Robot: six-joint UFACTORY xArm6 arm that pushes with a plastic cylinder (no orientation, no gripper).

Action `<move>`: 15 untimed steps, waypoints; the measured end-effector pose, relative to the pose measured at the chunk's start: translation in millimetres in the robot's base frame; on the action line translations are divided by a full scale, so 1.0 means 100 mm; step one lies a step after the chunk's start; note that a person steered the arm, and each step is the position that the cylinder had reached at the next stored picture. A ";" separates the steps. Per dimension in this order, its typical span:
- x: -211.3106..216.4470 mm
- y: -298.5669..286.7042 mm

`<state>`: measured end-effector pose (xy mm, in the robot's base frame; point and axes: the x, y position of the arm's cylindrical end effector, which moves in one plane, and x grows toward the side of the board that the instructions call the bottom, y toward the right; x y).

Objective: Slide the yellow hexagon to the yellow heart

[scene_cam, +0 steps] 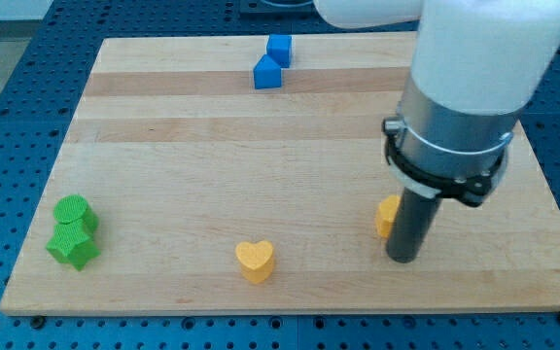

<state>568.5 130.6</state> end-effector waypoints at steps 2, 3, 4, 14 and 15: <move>-0.35 -0.05; 0.00 -1.00; -0.16 -1.23; -1.97 -1.42; -2.09 -1.83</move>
<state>359.0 -52.7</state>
